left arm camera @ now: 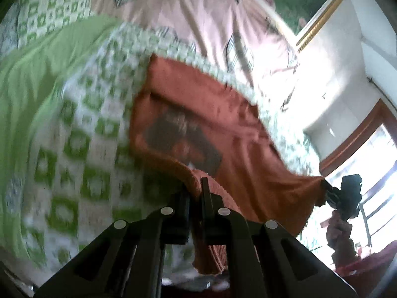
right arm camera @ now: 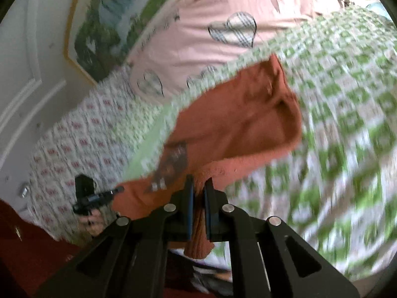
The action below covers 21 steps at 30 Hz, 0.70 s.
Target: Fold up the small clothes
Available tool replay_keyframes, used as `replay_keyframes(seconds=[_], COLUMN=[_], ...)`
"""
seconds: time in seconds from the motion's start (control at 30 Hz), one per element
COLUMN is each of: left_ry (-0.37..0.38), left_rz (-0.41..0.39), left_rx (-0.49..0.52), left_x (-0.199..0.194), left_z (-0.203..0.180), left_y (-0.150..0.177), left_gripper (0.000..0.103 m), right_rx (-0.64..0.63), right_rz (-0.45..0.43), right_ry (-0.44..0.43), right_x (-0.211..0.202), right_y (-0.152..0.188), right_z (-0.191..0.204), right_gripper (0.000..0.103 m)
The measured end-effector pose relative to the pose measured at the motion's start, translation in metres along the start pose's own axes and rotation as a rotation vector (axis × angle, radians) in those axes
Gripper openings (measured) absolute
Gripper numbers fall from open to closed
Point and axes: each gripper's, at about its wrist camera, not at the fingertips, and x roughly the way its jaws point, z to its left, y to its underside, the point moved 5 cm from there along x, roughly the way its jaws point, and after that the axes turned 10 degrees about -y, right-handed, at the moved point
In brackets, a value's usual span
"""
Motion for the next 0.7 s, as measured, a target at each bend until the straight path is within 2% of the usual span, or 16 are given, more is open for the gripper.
replay_keyframes(seconds=[0.13,0.23,0.37,0.53,0.7], left_ry=[0.027,0.020,0.014,-0.011,-0.040], left_rz=[-0.088,-0.140,-0.176,-0.177,-0.147], left_rx=[-0.006,0.004,-0.005,-0.032,-0.100], left_x=[0.007,0.024,0.054,0.107,0.157], left_z=[-0.009,-0.016,-0.017,-0.010,0.013], left_y=[-0.045,-0.085,-0.132,-0.180,-0.207], left_gripper=[0.004,0.004,0.004,0.004,0.004], right_rx=[-0.028,-0.056,-0.086,-0.069,-0.007], right_rz=[-0.072,-0.099,-0.119,-0.125,-0.125], right_ry=[-0.025,-0.033,-0.020,0.041,0.114], right_x=[0.012,0.028,0.052,0.077,0.107], right_y=[-0.043,-0.075,-0.119,-0.159,-0.187], right_z=[0.000,-0.006,-0.024,-0.061,-0.107], right_gripper=[0.008,0.008,0.008,0.008,0.008])
